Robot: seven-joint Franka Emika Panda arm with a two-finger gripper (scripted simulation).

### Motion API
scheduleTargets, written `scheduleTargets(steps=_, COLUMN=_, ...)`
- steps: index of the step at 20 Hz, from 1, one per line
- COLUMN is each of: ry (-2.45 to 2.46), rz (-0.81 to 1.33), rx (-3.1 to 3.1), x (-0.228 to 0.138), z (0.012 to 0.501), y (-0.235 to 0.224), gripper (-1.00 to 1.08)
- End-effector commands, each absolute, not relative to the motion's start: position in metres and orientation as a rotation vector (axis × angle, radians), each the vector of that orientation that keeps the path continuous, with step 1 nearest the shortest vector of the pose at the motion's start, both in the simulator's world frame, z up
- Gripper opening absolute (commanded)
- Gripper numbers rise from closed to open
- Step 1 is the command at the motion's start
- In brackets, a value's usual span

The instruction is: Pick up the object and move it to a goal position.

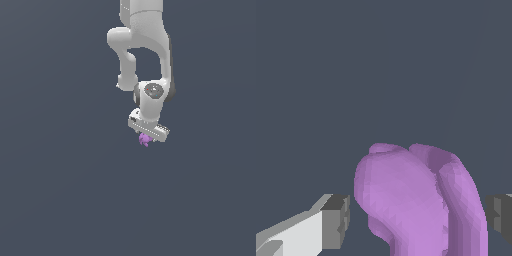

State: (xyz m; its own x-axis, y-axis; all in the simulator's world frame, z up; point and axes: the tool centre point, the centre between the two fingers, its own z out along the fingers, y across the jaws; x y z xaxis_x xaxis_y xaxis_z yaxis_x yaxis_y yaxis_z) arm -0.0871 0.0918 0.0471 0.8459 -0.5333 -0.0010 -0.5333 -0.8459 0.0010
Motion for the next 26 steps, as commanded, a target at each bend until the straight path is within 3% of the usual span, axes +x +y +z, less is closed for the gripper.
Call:
scheduleTargets(steps=1, ry=-0.872, rz=0.000, rx=3.018, x=-0.086, z=0.045, y=0.092, gripper=1.00)
scheduleTargets(steps=2, ry=-0.872, rz=0.000, rx=3.018, x=-0.086, z=0.045, y=0.092, gripper=-1.00)
scheduleTargets(steps=16, ry=-0.877, rz=0.001, rx=3.016, x=-0.083, z=0.046, y=0.085, gripper=-1.00)
scheduleTargets(steps=26, ry=-0.876, rz=0.000, rx=3.016, x=-0.049, z=0.054, y=0.031, gripper=-1.00)
